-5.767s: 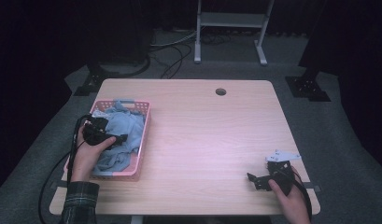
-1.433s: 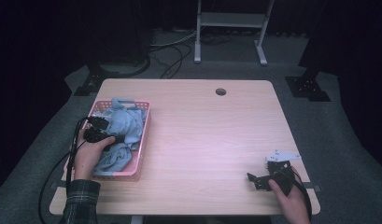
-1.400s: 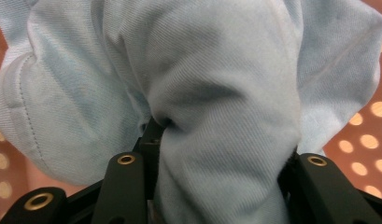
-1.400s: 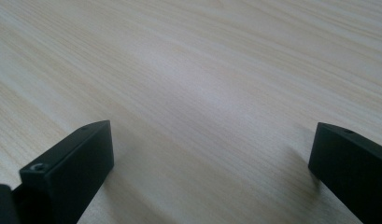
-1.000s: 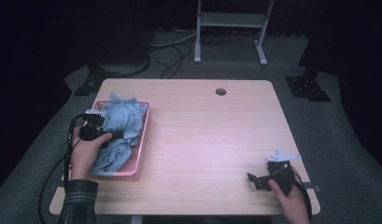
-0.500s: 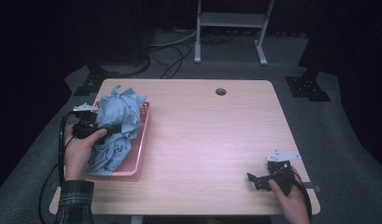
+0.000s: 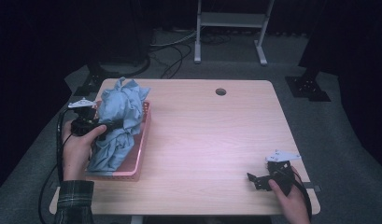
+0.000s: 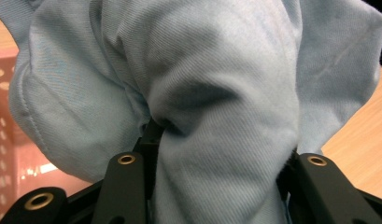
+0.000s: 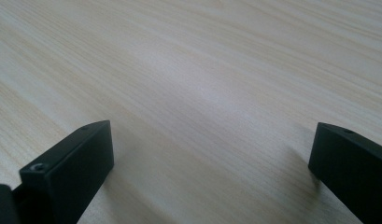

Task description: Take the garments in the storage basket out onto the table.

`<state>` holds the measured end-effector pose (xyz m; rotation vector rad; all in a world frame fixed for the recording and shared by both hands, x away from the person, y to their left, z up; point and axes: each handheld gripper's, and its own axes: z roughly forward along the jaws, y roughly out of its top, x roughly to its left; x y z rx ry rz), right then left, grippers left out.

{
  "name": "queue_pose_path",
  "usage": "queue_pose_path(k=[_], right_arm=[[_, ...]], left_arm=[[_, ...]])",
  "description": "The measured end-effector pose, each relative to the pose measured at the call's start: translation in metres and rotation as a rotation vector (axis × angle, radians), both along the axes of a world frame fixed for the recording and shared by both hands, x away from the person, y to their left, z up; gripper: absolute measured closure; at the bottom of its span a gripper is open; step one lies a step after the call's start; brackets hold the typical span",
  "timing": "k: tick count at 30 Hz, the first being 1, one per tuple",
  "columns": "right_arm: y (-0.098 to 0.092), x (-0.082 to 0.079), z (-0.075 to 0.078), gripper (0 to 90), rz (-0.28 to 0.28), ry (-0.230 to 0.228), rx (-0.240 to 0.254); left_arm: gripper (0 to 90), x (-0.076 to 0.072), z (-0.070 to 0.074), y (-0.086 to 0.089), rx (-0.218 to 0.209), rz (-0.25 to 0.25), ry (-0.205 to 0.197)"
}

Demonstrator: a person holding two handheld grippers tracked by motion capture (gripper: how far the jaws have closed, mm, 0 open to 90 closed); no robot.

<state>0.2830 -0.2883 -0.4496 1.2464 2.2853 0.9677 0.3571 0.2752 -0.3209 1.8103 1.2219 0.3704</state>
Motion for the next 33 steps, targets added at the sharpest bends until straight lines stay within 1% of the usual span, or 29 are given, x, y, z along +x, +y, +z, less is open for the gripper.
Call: queue_pose_path(k=[5,7,10,16,22,28,33], right_arm=[[0.000,0.000,0.000,0.0,0.000,0.000,0.000],[0.000,0.000,0.000,0.0,0.000,0.000,0.000],[0.000,0.000,0.000,0.0,0.000,0.000,0.000],[0.000,0.000,0.000,0.0,0.000,0.000,0.000],[0.000,0.000,0.000,0.0,0.000,0.000,0.000],[0.000,0.000,0.000,0.0,0.000,0.000,0.000],[0.000,0.000,0.000,0.0,0.000,-0.001,0.000]], left_arm=[[54.2,-0.003,0.009,-0.008,-0.004,-0.016,-0.012],[54.2,-0.004,0.012,-0.012,-0.009,-0.026,-0.010],[54.1,-0.005,0.014,-0.018,-0.019,-0.040,-0.009],[54.1,-0.006,0.019,-0.030,-0.013,-0.063,-0.024],[54.1,-0.009,0.025,-0.038,-0.011,-0.087,-0.044],[54.0,-0.011,0.029,-0.045,-0.015,-0.108,-0.054],[54.1,-0.012,0.032,-0.052,-0.026,-0.130,-0.057]])
